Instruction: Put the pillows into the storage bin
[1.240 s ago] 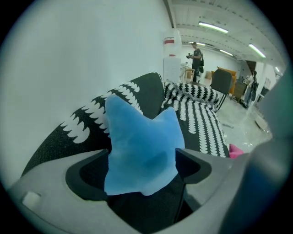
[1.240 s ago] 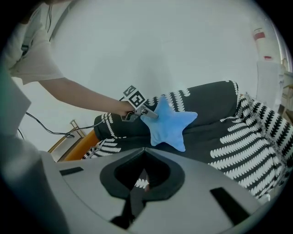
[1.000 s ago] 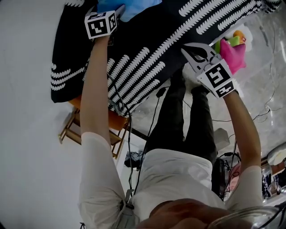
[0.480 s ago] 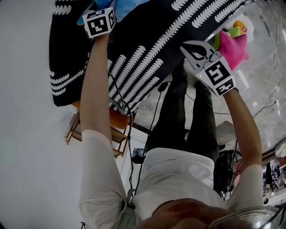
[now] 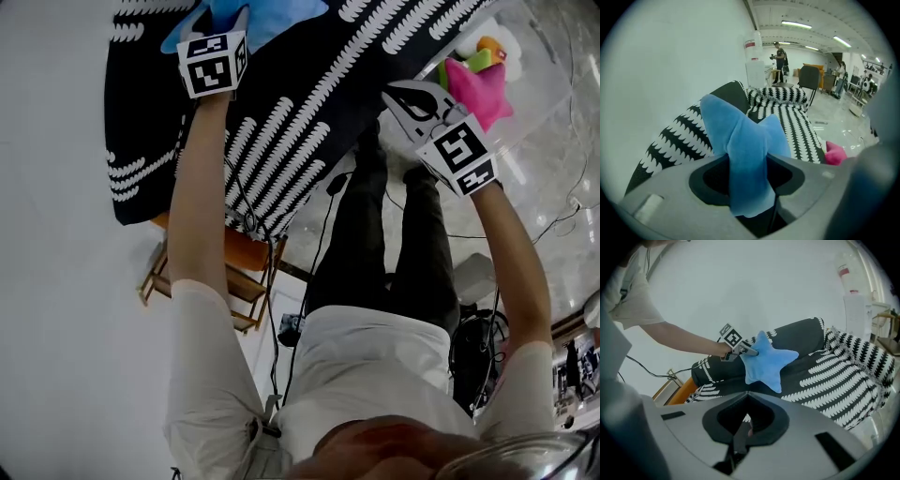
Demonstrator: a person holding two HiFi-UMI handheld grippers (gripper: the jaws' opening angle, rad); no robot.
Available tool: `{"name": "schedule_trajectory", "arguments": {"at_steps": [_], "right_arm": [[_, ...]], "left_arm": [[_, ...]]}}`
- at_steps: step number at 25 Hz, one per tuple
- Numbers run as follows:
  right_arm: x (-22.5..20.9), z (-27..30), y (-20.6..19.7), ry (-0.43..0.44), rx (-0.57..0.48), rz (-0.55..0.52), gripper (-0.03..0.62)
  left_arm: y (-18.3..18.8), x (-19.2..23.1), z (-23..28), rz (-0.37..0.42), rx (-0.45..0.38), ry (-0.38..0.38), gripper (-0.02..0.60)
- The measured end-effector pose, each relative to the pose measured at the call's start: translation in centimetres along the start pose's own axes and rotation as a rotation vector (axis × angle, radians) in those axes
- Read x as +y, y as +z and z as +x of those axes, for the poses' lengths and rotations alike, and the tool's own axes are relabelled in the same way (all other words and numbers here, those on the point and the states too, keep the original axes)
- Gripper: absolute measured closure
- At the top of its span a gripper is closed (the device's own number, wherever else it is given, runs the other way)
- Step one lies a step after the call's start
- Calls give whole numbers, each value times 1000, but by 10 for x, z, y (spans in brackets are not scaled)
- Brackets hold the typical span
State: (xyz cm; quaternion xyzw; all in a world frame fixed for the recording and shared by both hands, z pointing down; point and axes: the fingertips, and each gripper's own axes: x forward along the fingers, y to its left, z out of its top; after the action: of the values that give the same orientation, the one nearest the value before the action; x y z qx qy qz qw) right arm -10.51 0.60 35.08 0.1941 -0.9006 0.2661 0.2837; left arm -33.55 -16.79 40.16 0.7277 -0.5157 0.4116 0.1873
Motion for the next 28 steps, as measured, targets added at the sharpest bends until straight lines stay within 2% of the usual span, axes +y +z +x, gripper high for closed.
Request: {"name": "schedule_trajectory", "arguments": {"at_steps": [6, 19, 28], "right_arm": [[-1, -44, -20, -19, -20, 0, 594], [-18, -175, -87, -145, -75, 54, 594], [-33, -271, -150, -233, -114, 111, 594]], "left_arm": [[27, -68, -6, 54, -10, -58, 356], [112, -235, -27, 262, -68, -157, 357], [158, -390, -36, 412, -93, -261, 359]]}}
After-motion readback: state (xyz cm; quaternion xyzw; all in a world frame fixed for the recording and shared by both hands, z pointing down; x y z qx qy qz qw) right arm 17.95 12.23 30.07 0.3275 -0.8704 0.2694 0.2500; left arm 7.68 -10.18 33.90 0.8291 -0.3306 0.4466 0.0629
